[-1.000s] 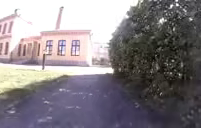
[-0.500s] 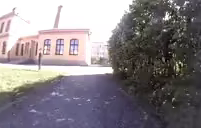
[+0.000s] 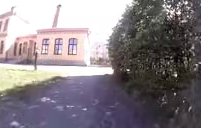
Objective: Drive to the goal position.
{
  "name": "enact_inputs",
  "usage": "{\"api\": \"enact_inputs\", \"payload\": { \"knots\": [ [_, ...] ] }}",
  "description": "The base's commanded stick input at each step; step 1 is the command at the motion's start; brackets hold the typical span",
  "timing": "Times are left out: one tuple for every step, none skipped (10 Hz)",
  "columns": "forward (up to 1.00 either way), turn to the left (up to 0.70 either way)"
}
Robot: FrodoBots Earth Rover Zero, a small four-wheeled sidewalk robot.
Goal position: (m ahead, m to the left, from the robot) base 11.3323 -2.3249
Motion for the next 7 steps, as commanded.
{"api": "enact_inputs", "payload": {
  "knots": [
    [0.7,0.12],
    [0.7,0.0],
    [0.7,0.0],
    [0.7,0.0],
    [0.7,0.0],
    [0.7,0.0],
    [0.7,0.0]
  ]
}}
